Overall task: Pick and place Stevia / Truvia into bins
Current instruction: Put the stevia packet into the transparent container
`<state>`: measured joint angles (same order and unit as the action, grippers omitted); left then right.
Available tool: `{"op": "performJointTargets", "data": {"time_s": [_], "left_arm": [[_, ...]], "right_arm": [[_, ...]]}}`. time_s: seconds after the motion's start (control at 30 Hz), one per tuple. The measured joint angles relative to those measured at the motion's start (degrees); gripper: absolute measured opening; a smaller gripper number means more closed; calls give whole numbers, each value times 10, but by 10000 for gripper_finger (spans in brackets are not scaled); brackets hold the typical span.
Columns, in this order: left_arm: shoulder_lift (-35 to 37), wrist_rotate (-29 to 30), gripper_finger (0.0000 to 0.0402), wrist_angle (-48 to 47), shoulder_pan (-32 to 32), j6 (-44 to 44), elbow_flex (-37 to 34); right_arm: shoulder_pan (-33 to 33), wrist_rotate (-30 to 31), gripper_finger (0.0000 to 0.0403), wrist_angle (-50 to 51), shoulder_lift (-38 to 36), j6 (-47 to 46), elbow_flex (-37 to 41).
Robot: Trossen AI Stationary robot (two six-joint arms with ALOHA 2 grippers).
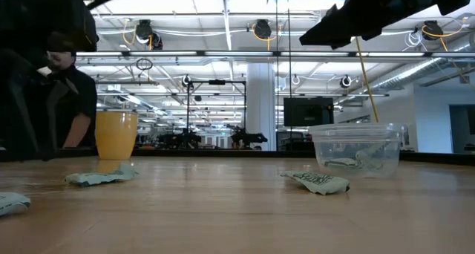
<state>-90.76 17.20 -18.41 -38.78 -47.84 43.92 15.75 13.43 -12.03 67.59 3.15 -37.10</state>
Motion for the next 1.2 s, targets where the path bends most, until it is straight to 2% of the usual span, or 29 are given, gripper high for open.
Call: {"op": "performJointTargets", "data": {"time_s": [0.17,0.23,0.43,0.57,0.87,1.03,1.2], "left_arm": [[0,77,140,84,8,62,0],[0,90,140,97,21,94,0],[0,87,140,96,79,118,0],[0,39,140,117,100,128,-14],[0,18,140,255,94,113,-87],[0,17,140,279,94,101,-104],[-49,10,140,336,92,108,-108]], "right_arm": [[-2,0,114,-2,0,12,0],[-5,0,114,-2,0,12,0],[-11,0,114,-2,0,6,0],[-11,0,114,-2,0,6,0],[-11,0,114,5,0,6,0],[-11,0,114,7,0,5,0],[-11,0,114,10,0,5,0]]}}
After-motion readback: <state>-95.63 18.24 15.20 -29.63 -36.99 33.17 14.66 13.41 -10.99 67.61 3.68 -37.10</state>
